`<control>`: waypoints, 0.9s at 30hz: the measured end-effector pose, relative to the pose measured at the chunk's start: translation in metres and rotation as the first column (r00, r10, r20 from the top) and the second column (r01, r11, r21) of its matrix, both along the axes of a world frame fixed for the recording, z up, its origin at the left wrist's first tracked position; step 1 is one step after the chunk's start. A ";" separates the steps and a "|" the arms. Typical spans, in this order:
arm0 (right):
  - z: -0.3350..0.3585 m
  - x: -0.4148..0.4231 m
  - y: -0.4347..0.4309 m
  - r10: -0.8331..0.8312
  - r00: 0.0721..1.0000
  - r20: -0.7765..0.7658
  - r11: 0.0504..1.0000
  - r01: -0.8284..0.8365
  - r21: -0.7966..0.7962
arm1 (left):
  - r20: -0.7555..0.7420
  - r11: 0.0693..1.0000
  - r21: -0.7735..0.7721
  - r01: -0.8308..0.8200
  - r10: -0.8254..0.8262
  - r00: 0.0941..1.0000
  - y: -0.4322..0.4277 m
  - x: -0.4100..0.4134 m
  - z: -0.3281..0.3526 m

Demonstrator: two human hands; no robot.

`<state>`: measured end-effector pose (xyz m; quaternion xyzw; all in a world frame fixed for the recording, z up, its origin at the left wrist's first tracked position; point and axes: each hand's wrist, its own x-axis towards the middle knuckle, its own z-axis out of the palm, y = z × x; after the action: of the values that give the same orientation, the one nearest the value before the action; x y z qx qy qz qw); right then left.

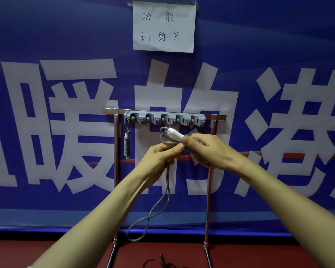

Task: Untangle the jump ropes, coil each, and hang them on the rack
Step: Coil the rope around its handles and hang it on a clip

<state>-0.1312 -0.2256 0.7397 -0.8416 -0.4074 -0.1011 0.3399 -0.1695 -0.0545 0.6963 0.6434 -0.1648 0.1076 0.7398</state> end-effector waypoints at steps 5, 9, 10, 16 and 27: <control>0.003 0.002 0.004 -0.027 0.994 -0.110 0.990 0.042 0.133 | 0.002 0.999 -0.038 0.010 -0.010 1.000 -0.009 -0.002 0.003; 0.000 0.002 0.003 0.017 0.989 -0.145 0.972 0.017 0.232 | -0.016 0.993 -0.073 0.095 -0.096 0.995 -0.011 0.000 0.003; 0.000 0.001 0.002 0.043 0.986 -0.162 0.966 0.000 0.257 | -0.020 0.989 -0.081 0.127 -0.129 0.991 -0.011 -0.002 0.004; 0.005 0.000 -0.004 0.174 0.936 -0.307 0.943 -0.068 0.327 | -0.099 0.939 -0.170 0.299 -0.318 0.943 0.000 -0.002 0.015; 0.009 -0.014 -0.009 0.131 0.983 -0.126 0.988 -0.141 -0.070 | -0.087 0.852 0.471 0.231 -0.215 0.973 0.019 -0.007 0.012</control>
<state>-0.1448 -0.2346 0.7486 -0.8292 -0.4462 -0.0105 0.3365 -0.1769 -0.0354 0.7084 0.7839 -0.2482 -0.0327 0.5681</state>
